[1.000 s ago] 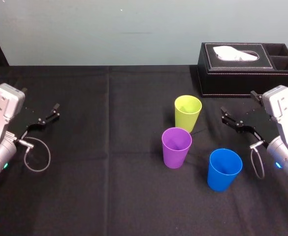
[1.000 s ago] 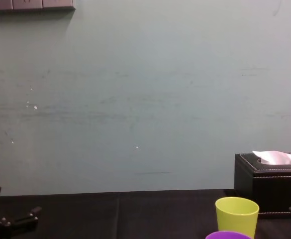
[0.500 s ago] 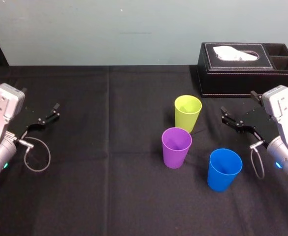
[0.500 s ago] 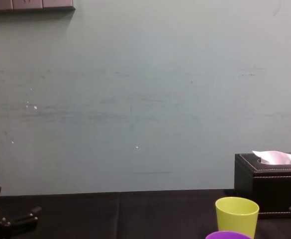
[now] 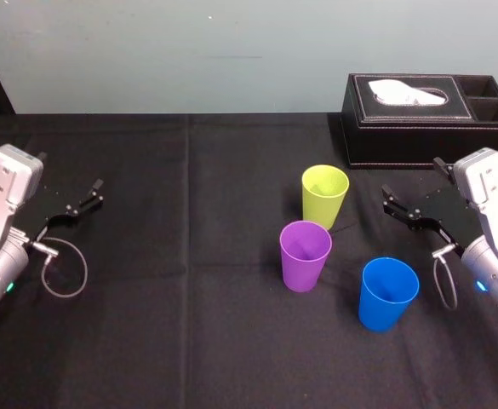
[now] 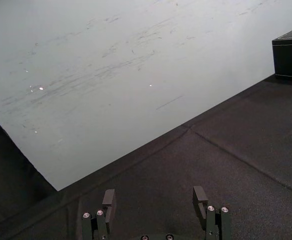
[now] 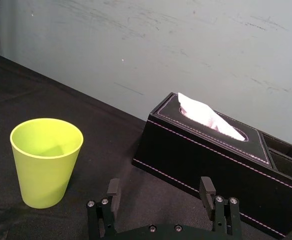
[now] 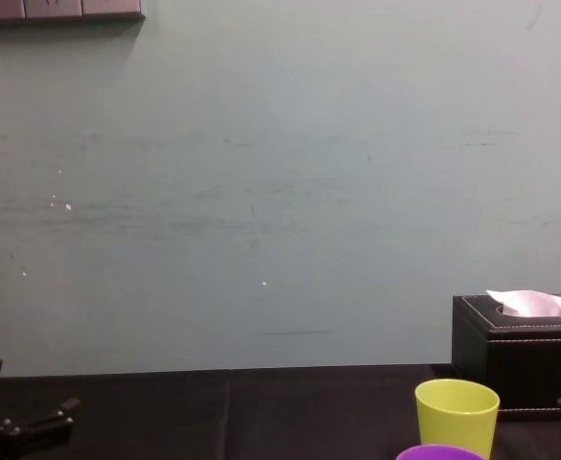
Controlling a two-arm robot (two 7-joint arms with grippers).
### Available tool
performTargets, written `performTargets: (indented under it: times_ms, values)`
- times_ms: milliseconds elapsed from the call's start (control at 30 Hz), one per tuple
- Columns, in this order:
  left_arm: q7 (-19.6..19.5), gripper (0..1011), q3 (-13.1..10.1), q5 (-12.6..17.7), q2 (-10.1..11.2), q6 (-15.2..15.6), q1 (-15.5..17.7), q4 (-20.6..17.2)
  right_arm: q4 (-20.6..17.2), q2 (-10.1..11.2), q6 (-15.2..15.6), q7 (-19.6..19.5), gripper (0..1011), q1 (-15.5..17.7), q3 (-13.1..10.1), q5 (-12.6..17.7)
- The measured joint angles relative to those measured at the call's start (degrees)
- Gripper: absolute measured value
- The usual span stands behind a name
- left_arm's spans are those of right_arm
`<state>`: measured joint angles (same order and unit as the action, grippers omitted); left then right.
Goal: Stack the three plastic cups sequentially using one hand.
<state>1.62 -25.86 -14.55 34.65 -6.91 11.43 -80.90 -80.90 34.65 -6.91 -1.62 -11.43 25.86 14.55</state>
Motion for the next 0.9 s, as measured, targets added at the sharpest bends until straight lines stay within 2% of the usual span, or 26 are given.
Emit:
performTargets:
  times_ms: [900]
  values:
    - [0.0,1011,0.0,0.0,0.0,0.0,0.0,0.0,0.0,0.0,0.0,0.0,1003,0.0,0.0,0.0]
